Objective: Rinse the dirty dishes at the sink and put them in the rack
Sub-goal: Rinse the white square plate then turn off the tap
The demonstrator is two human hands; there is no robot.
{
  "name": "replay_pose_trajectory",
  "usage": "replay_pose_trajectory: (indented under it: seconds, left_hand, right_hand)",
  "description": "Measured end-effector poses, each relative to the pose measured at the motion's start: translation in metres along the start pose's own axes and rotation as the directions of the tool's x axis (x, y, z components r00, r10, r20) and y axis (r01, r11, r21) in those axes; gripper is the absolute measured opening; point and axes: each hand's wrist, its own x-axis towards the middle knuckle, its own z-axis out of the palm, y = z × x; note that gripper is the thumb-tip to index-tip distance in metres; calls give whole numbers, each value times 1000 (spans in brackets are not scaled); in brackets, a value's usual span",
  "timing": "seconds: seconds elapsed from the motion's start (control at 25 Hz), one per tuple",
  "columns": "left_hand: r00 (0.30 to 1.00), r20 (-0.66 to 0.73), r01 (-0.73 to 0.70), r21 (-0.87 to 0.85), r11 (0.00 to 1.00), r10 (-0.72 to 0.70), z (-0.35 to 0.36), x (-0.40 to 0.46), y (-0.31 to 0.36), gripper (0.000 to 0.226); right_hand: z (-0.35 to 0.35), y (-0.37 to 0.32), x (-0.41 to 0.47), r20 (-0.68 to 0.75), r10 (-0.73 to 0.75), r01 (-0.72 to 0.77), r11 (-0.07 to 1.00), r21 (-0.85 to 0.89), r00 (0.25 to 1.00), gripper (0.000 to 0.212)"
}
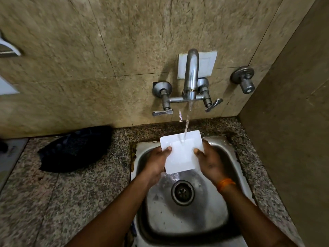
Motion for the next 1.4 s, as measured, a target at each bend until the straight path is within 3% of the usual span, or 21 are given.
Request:
replay_pose_trajectory:
  seconds: [0.08, 0.16, 0.24, 0.32, 0.4, 0.52, 0.6, 0.68, 0.72, 0.8, 0.92, 1.0, 1.08, 1.12, 1.2, 1.28, 1.32, 1.4]
  left_hand:
    - [998, -62, -19, -48, 999, 16, 6, -1, 0, 16]
    - [991, -121, -59, -67, 996, 51, 13, -2, 4, 19]
    - [980, -168, -108, -26, 994, 102, 15, -1, 5, 21]
    - [970, -205, -133, -10, 991, 128, 11, 0, 4, 21]
    - [967, -222, -129, -11, 992, 123, 9, -4, 1, 16]
    - [973, -202, -120, -15, 993, 114, 12, -17, -4, 14]
    - [974, -203, -109, -10, 994, 105, 11, -21, -6, 15]
    - [983, -173, -61, -12, 998, 58, 8, -20, -8, 18]
    - [989, -147, -27, 3, 1000, 27, 7, -20, -7, 19]
    - [996, -75, 51, -17, 999, -52, 3, -20, -5, 21]
    - [993, -14, 111, -117, 987, -113, -4, -21, 2, 18]
    - [995, 26, 104, -158, 982, -101, -13, -16, -1, 36]
    - [994, 70, 94, -186, 978, -82, -20, -14, -9, 46]
    - [995, 82, 76, -186, 980, -61, -22, -14, -16, 39]
    - [994, 111, 16, -190, 982, 5, -25, -15, -31, 23]
    - [986, 153, -37, -178, 983, 65, -22, -18, -43, 26]
    - [984, 159, -54, -165, 985, 80, -19, -21, -45, 27]
    - [984, 143, -89, -134, 987, 108, -10, -25, -45, 25]
  right_hand:
    - [0, 7, -3, -13, -142, 115, 849, -515, 990, 61]
    - [9, 4, -17, 39, -286, 219, 636, -740, 958, 71]
    - [29, 0, -44, 269, -378, 452, 566, -690, 886, 72]
    - [42, 3, -67, 480, -357, 595, 552, -584, 801, 72]
    - [33, 15, -60, 448, -399, 599, 494, -630, 800, 74]
    - [16, 25, -45, 217, -338, 368, 487, -792, 916, 82]
    - [26, 28, -56, 314, -386, 483, 505, -715, 868, 77]
    - [30, 27, -67, 467, -425, 625, 411, -663, 775, 75]
    - [22, 29, -61, 457, -472, 639, 363, -678, 754, 75]
    - [-2, 28, -42, 310, -530, 552, 390, -737, 789, 72]
    - [-15, 27, -39, 212, -630, 612, 525, -591, 747, 44]
    - [-8, 20, -51, 91, -603, 585, 710, -392, 793, 26]
    - [-3, 15, -57, -47, -336, 333, 941, -59, 941, 18]
    - [-5, 15, -57, -20, -149, 151, 974, 167, 989, 18]
    - [-12, 21, -61, 134, 69, -128, 859, 496, 989, 26]
    - [-17, 26, -65, 236, 178, -285, 771, 569, 955, 31]
    - [-15, 31, -64, 232, 197, -296, 774, 560, 953, 31]
    - [-9, 37, -60, 97, 143, -171, 883, 437, 985, 29]
